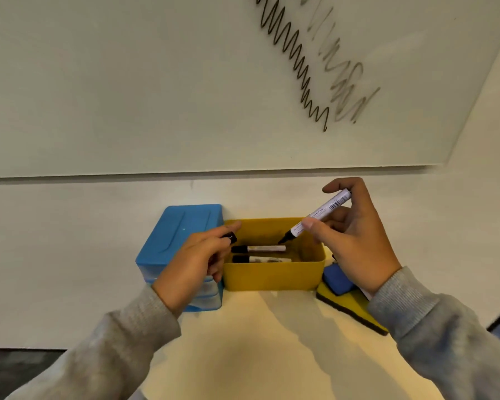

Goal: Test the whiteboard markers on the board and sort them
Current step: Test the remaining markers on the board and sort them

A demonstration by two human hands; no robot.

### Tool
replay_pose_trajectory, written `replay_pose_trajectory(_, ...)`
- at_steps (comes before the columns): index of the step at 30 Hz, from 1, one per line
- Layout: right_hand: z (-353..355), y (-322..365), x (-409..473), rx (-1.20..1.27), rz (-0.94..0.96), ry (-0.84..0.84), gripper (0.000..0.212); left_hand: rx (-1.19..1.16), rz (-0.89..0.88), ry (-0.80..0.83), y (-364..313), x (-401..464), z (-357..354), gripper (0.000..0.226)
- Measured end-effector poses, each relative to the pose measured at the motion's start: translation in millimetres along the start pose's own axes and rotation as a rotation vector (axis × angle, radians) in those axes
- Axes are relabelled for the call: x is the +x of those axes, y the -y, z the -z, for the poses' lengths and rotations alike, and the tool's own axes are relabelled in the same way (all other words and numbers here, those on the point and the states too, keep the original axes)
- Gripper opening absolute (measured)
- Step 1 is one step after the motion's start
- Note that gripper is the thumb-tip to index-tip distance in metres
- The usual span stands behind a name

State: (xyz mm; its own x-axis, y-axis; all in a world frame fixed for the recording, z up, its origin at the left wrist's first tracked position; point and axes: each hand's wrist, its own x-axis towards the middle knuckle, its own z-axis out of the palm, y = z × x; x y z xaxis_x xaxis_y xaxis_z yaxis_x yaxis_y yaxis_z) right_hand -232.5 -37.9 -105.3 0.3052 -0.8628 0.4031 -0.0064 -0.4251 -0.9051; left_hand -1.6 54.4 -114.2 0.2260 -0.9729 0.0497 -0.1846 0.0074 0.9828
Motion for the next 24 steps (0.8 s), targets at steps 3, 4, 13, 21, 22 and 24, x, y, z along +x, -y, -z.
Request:
replay_pose_trajectory(3, -1.0, 2.0, 1.9, 0.047, -0.025, -0.014, 0.04, -0.057, -0.027, -0.009, -6.8, -1.7, -0.9, 0.037)
replay_pose_trajectory(4, -0.9, 1.8, 1.9, 0.065, -0.036, -0.02, 0.038, -0.031, -0.047, -0.019, -8.9, -2.3, -2.4, 0.036)
replay_pose_trajectory(13, 2.1, -2.5, 3.5, 0.429, -0.24, -0.096, 0.025, -0.216, -0.037, -0.107, -10.2, -4.5, -11.8, 0.018)
replay_pose_trajectory(21, -6.2, -4.4, -0.8, 0.49, -0.309, 0.028, 0.022, -0.281, -0.038, -0.074, -8.2, -5.0, -17.9, 0.024)
replay_pose_trajectory(22, -6.9, -4.6, -1.0, 0.487, -0.312, 0.042, 0.023, -0.299, -0.039, -0.064, -8.5, -4.7, -18.8, 0.023)
replay_pose_trajectory(24, -8.5, -5.2, -1.0, 0.486, -0.314, 0.06, 0.022, -0.331, -0.037, -0.054, -8.4, -3.8, -18.7, 0.023)
